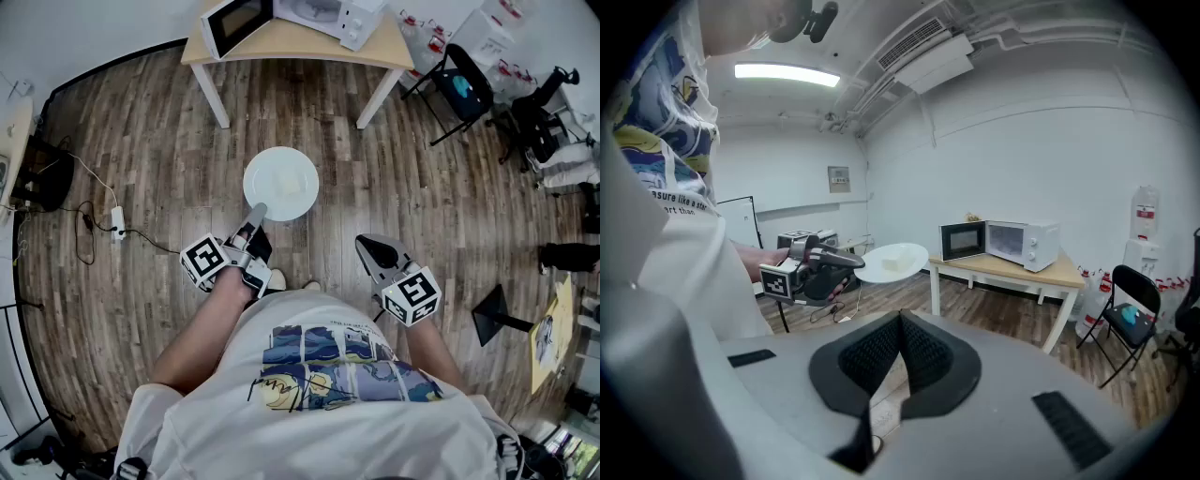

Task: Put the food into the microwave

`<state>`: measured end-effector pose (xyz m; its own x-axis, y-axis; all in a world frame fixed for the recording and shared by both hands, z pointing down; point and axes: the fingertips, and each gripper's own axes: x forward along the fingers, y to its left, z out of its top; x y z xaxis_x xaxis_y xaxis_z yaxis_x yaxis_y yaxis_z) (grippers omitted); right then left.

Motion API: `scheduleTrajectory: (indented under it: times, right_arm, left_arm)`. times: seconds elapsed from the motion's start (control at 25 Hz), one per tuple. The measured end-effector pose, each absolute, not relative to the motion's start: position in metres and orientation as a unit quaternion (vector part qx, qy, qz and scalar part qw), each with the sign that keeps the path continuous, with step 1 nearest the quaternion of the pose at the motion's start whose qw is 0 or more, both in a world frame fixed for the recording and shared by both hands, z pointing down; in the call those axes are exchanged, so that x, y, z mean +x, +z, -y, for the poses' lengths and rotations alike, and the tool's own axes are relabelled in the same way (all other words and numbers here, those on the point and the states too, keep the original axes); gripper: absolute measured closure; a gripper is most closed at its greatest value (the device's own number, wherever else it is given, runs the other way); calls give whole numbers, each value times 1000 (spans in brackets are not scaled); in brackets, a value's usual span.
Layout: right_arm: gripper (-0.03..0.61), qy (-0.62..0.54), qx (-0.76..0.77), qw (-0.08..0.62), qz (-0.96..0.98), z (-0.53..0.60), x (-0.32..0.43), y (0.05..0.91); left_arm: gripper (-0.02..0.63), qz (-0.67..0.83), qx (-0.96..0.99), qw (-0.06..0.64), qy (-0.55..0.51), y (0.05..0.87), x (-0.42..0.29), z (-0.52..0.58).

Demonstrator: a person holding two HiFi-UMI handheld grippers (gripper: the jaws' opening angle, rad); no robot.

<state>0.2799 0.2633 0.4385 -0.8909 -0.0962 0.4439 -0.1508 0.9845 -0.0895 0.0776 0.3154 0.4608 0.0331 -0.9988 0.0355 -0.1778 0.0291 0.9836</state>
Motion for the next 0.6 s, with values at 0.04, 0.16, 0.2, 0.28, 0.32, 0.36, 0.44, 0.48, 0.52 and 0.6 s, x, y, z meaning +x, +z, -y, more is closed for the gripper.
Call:
scheduleTrajectory:
  times: [0.04,0.16,0.2,0.28,0.32,0.36,0.44,0.48,0.52,0.6]
  right_arm:
    - [572,59,62,227,970,-262,278,439]
    - [572,51,55,234,969,-259,271,440]
    - [572,50,53,236,969,-258,270,440]
    - [572,48,50,239,969,-256,268,439]
    - [572,48,50,240,968,-256,267,439]
    - [572,48,50,240,968,-257,265,439]
    - [572,51,50,238,969,-261,257,441]
    - [572,54,49,236,969,-262,253,441]
    - [572,56,49,232,970,-264,249,442]
    - [571,56,52,225,971,-263,242,445]
  left_arm:
    - [594,541,543,470,-437,461,77,-314]
    - [594,543,542,468,-440,461,73,-312]
    - [594,544,540,468,-441,462,72,-312]
    - [594,545,536,470,-441,465,72,-313]
    - [594,546,535,471,-440,466,70,-314]
    - [594,547,534,472,-440,468,68,-315]
    - [594,550,531,471,-439,474,59,-319]
    - [592,553,528,471,-440,478,55,-321]
    - [594,553,526,471,-442,481,51,-322]
    - [594,553,526,468,-446,488,44,-322]
